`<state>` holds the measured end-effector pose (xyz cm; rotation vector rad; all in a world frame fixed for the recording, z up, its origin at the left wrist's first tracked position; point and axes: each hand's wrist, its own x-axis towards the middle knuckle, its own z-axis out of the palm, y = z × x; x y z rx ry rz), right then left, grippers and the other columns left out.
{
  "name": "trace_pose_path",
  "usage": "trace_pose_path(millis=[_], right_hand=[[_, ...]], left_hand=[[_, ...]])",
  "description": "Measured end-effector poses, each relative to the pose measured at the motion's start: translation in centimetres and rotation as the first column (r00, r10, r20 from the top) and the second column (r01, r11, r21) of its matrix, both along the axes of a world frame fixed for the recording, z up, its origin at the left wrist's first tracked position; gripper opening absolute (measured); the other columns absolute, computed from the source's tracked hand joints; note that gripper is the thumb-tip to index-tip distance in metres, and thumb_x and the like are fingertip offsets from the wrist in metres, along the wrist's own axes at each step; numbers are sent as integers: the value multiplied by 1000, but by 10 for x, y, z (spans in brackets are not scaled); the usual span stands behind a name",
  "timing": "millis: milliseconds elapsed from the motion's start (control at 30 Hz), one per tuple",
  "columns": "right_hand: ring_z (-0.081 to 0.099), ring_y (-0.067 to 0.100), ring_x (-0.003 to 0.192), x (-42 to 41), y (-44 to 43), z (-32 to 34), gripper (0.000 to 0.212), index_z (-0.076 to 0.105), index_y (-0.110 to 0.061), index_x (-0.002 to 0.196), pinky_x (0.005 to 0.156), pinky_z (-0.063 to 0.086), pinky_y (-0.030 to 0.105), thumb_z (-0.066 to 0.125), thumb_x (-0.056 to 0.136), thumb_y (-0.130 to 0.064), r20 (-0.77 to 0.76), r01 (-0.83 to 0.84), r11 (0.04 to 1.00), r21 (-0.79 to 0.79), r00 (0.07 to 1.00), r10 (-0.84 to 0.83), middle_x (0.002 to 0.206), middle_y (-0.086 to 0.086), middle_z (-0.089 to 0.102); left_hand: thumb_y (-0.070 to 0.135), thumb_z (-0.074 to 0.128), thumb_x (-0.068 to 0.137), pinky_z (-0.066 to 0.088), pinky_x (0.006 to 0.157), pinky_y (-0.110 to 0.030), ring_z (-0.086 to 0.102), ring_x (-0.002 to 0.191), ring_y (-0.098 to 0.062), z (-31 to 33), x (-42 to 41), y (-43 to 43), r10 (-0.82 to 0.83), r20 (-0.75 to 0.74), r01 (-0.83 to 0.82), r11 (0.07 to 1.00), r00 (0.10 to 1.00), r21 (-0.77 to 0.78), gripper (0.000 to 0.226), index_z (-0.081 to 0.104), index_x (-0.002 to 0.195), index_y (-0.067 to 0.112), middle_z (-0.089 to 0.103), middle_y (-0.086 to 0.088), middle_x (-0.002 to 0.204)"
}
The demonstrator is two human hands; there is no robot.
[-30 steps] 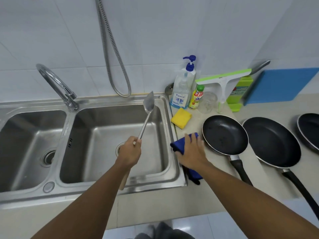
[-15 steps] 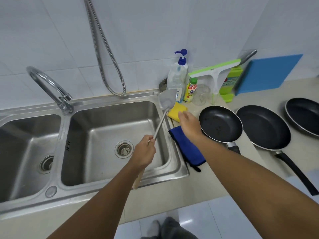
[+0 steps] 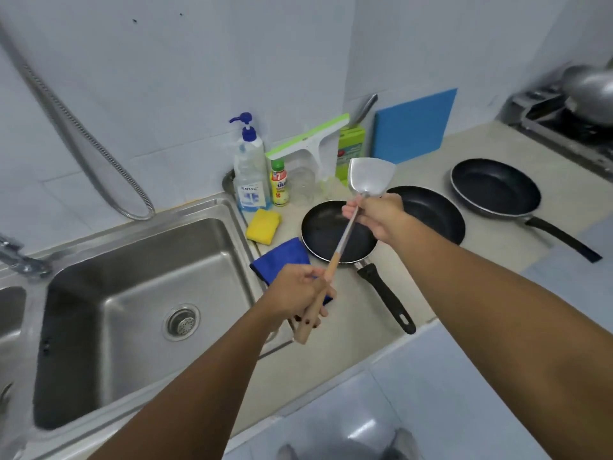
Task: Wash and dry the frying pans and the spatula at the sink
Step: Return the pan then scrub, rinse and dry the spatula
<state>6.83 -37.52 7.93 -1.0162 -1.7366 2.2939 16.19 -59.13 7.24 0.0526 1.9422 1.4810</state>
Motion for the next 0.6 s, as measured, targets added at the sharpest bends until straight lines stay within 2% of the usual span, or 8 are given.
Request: trace_pose_path(millis=[100,167,233,267,367,467,533,600], right_hand=[[70,36,83,15,56,-5,12,57,13,107,72,62,42,56,99,4,26,26,999,-39,999,-25,100,25,63],[68,37,87,30,93,-7,5,57,8,103,81,59,51,54,99,6,66,-42,998,-51,997,46,100,22,62],[67,37,91,48,137,-7,5,55,2,98,81,57,56,54,99,7,101,-95,994,-45,990,100,98,19,61],[66,37,93,57,161,-8,4,55,2,101,78,58,55,54,100,6,103,-92,995,-42,990,96,99,20,61],[69,35,88,75,231,-14,20,56,6,119,71,61,47,58,99,1,100,-34,999,-32,994,37,104,25,64],[70,31,76,89,286,-20,15,61,7,111,62,63,38,61,98,0,107,6,1000,-12,994,-5,101,25,65],[72,33,78,94,318,-22,14,63,9,108,59,63,34,62,97,2,111,27,1000,3,993,-27,102,26,68],[72,36,83,96,348,-24,18,63,14,111,62,63,35,61,94,7,123,25,999,27,992,-28,101,27,68]], left_hand=[[15,61,103,64,62,-46,73,69,-34,-2,-3,59,-53,-34,52,998,998,-20,12,72,100,11,78,-14,97],[15,63,102,63,57,-41,71,65,-34,-3,-1,108,-48,-24,48,999,999,0,10,70,100,8,77,-19,98],[13,64,101,59,47,-34,69,60,-33,-3,7,160,-38,10,38,999,999,13,11,67,104,2,76,-24,99],[12,64,101,56,45,-31,68,59,-32,-4,12,186,-49,24,49,999,998,12,14,66,107,-1,76,-24,98],[14,63,102,56,48,-29,70,63,-31,-7,28,257,-88,44,87,996,995,20,20,68,110,-4,76,-22,97],[18,62,103,58,51,-28,72,64,-27,-10,41,320,-97,48,98,995,994,-2,21,69,109,0,77,-20,99],[18,61,103,56,48,-26,69,59,-25,-14,45,356,-81,51,81,997,995,14,24,67,110,-4,76,-24,101],[18,62,103,59,50,-30,70,59,-27,-20,44,388,-76,55,74,997,996,31,24,67,108,-5,75,-27,101]])
